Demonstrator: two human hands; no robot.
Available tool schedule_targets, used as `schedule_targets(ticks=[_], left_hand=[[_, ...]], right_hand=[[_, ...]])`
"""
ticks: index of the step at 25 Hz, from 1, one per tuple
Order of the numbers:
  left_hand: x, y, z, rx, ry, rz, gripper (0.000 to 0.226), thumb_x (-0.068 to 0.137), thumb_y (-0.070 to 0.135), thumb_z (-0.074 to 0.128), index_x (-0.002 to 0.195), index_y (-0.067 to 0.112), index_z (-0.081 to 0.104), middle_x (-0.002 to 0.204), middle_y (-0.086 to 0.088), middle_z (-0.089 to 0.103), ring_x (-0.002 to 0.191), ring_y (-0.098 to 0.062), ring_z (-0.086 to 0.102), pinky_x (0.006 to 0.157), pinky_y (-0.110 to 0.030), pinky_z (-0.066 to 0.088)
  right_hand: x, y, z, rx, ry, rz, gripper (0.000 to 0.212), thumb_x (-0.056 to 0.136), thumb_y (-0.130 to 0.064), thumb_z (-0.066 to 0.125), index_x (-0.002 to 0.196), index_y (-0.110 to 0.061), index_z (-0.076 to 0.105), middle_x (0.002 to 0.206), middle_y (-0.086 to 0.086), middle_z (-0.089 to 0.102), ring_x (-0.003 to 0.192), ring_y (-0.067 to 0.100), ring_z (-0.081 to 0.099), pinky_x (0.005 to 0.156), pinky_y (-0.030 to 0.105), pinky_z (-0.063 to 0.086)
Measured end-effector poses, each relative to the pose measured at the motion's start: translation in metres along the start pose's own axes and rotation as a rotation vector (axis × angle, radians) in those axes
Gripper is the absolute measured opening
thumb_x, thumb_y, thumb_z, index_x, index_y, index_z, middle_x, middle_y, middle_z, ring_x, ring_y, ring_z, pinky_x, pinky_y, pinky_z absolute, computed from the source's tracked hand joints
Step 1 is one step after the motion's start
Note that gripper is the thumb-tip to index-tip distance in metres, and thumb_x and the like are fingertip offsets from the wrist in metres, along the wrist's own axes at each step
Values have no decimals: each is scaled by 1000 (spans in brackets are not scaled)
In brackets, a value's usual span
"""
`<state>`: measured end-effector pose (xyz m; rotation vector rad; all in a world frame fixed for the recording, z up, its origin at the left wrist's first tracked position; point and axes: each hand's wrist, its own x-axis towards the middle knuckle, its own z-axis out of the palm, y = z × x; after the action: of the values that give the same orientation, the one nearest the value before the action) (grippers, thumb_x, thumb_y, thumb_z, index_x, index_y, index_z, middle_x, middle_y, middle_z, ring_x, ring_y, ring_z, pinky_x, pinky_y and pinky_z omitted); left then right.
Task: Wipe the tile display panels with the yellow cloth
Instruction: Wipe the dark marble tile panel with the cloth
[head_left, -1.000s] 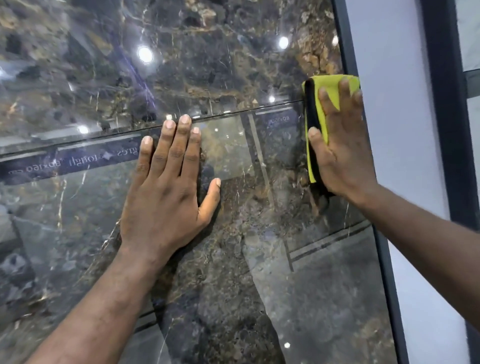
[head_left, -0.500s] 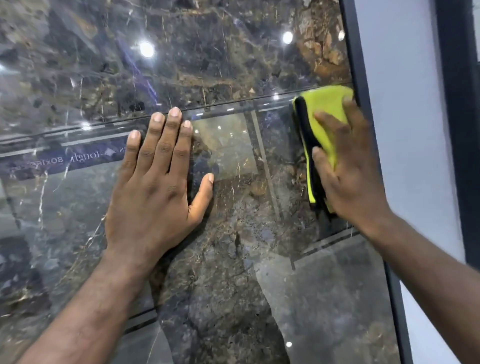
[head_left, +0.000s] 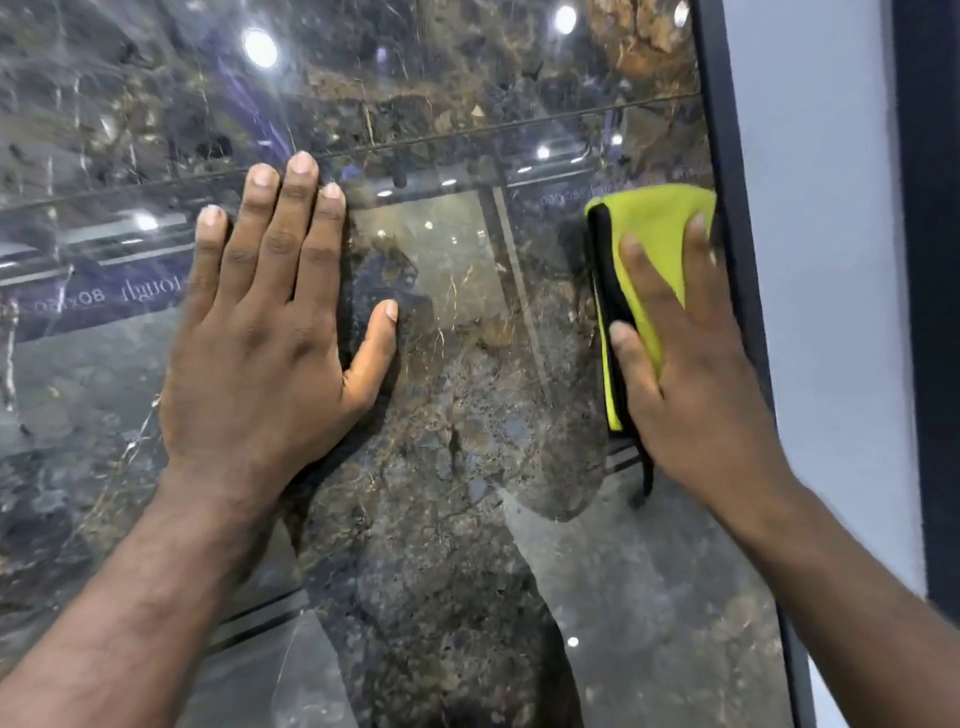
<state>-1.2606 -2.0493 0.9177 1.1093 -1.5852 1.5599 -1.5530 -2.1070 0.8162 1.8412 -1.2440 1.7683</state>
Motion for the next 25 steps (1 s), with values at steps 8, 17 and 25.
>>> schedule_targets(ticks=[8,17,25], left_hand=[[-1,-2,2,-35,34,13,77,113,53,38,169,2,26,179,-19,19,167,-35,15,137,-50,5],[-1,-4,3,-100,22,23,80,111,53,39,169,0,24,179,-21,16,167,-38,12,136,-54,4],[-1,-5,-4,-103,-39,41,82,110,53,33,169,-2,20,179,-23,10,167,-38,7,136,-56,4]], right_hand=[[23,-3,-8,19,41,145,68,112,-31,49,169,-42,15,178,-1,-14,165,22,-2,133,47,15],[16,-15,-13,36,20,296,69,111,-27,52,169,-41,16,178,-2,-13,164,14,-1,133,42,15],[-23,-47,-18,-19,-93,300,74,108,-33,57,166,-51,15,177,-13,-11,161,-1,3,124,27,27]])
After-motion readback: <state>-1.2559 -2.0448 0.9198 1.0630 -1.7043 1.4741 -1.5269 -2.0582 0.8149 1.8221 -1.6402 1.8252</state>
